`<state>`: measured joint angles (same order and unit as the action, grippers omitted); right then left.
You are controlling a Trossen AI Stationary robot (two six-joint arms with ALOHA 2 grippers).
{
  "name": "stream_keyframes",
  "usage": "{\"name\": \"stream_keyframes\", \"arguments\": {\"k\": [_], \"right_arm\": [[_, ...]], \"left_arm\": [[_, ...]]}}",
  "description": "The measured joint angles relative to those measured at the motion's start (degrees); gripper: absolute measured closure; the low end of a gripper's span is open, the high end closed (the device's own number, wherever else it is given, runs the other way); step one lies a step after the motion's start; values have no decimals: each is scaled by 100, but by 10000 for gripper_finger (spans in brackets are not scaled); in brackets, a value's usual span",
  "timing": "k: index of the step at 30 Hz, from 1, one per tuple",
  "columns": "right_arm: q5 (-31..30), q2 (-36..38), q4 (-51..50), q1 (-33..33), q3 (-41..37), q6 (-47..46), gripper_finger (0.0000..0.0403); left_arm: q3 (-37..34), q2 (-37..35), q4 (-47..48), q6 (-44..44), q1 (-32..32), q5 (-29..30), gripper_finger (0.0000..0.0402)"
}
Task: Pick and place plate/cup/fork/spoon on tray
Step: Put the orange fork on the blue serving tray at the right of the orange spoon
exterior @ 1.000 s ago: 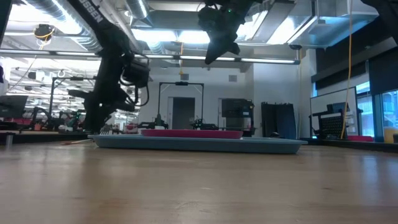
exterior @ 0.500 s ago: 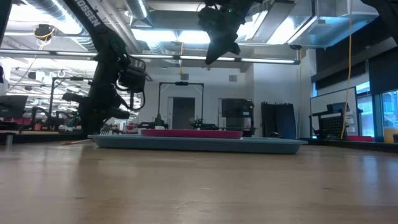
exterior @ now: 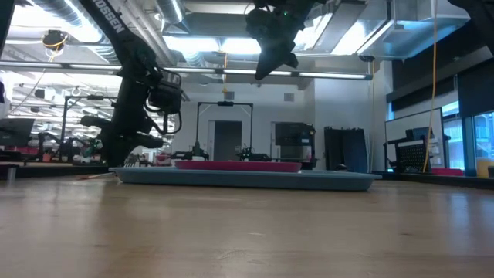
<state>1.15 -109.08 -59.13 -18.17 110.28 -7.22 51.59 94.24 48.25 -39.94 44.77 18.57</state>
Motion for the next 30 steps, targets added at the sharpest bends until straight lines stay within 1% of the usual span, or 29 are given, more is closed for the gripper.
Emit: {"name": "stream_keyframes", "arguments": {"k": [13, 23, 30], "right_arm": [[0, 0, 0, -1, 0, 0, 398], [0, 0, -2, -2, 0, 2, 398], [0, 0, -4, 0, 0, 9, 398]], "left_arm": [[-4, 0, -125, -46, 0, 22, 366], [-457, -10, -341, -66, 2, 22, 366], [-568, -21, -545, -68, 17, 14, 366]]}}
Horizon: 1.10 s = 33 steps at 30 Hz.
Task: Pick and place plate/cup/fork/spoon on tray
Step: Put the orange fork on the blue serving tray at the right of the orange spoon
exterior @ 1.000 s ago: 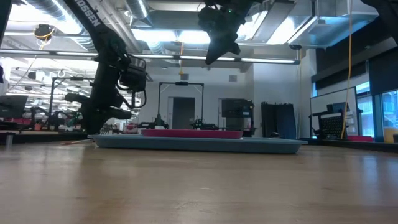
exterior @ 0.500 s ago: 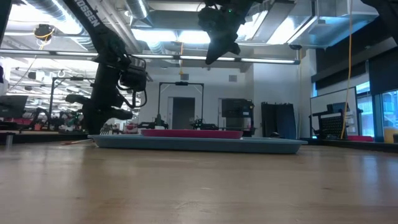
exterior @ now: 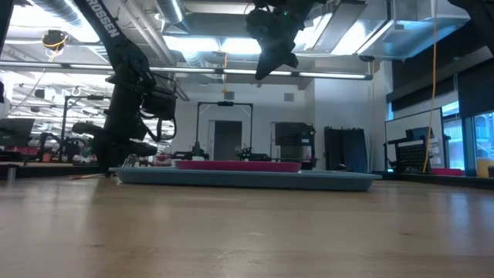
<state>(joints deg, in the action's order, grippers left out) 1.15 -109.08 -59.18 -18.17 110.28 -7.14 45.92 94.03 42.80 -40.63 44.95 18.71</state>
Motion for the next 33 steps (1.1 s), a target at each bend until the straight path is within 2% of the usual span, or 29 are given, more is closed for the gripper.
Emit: {"name": "stream_keyframes", "arguments": {"k": [11, 19, 25, 33], "right_arm": [[0, 0, 2, -1, 0, -4, 398], [0, 0, 1, 0, 0, -7, 398], [0, 0, 0, 0, 0, 0, 398], [0, 0, 0, 2, 0, 158, 398]], "left_arm": [[-129, -2, -78, -86, -2, 41, 367], [-134, 3, -157, 62, 61, -45, 394], [-127, -14, -141, 543, 254, -321, 398], [164, 28, 402, 1215, 273, -457, 400]]}}
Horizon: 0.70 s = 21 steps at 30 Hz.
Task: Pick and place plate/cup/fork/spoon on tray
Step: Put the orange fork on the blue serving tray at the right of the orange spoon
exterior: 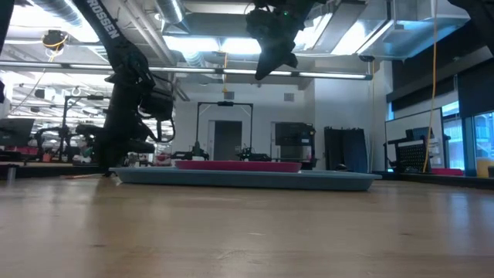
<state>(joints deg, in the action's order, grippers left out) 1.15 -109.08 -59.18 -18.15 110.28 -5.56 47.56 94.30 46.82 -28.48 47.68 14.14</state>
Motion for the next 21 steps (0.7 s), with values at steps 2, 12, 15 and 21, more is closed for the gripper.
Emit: {"name": "stream_keyframes", "arguments": {"k": [2, 12, 15, 21], "right_arm": [[0, 11, -7, 0, -2, 17, 398], [-2, 50, -431, 0, 399, 175, 398], [-7, 50, -572, 0, 568, 267, 398], [-9, 50, -871, -2, 875, 478, 398]], "left_arm": [[88, 4, 90, 77, 0, -114, 400], [216, -7, 400, 528, -4, -467, 401], [221, -9, 523, 703, -4, -489, 401], [225, -18, 702, 1123, -4, -1002, 401]]}}
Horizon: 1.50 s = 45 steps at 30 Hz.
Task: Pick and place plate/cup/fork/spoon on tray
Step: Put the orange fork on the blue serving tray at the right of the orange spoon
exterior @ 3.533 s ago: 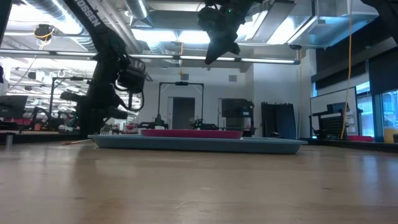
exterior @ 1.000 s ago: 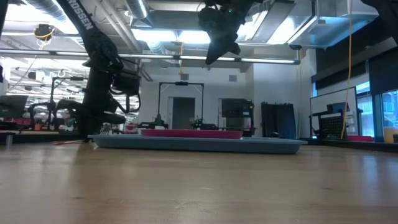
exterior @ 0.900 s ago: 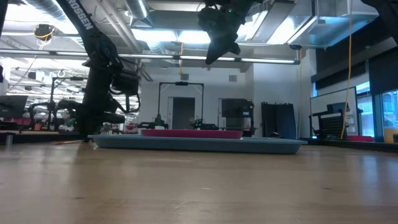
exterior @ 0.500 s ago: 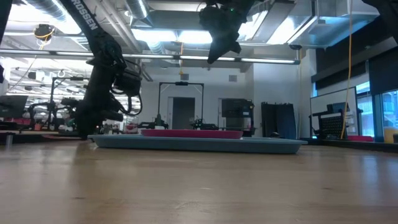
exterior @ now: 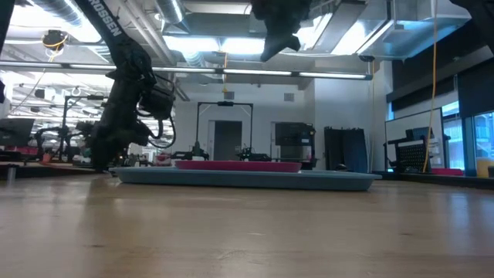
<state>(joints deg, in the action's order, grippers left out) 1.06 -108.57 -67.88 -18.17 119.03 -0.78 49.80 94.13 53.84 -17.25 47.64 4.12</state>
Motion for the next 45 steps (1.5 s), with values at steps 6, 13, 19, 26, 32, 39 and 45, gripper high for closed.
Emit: {"name": "stream_keyframes", "arguments": {"k": [6, 13, 19, 26, 32, 39, 45], "right_arm": [[-256, -2, -495, -15, 324, 3, 398], [-746, -2, -786, -18, 448, -174, 398], [-750, -2, -986, -20, 448, -151, 398], [-786, -4, -1118, 84, 420, 573, 398], [-750, -11, -1124, 391, 153, 840, 398], [-1256, 45, -1305, 760, 61, 125, 398], [-1571, 484, -1379, 1107, 59, -661, 398]], "left_arm": [[4, -117, 32, 246, 0, -381, 401], [217, -675, 358, 246, -2, -244, 401], [760, -1025, 953, 237, -146, -29, 401], [1621, -1180, 1485, 261, -665, 132, 401], [2289, -1178, 1522, 283, -1255, 146, 401], [2841, -1178, 1447, 240, -1801, 153, 401], [2985, -1174, 1176, 240, -2191, 138, 401]]}}
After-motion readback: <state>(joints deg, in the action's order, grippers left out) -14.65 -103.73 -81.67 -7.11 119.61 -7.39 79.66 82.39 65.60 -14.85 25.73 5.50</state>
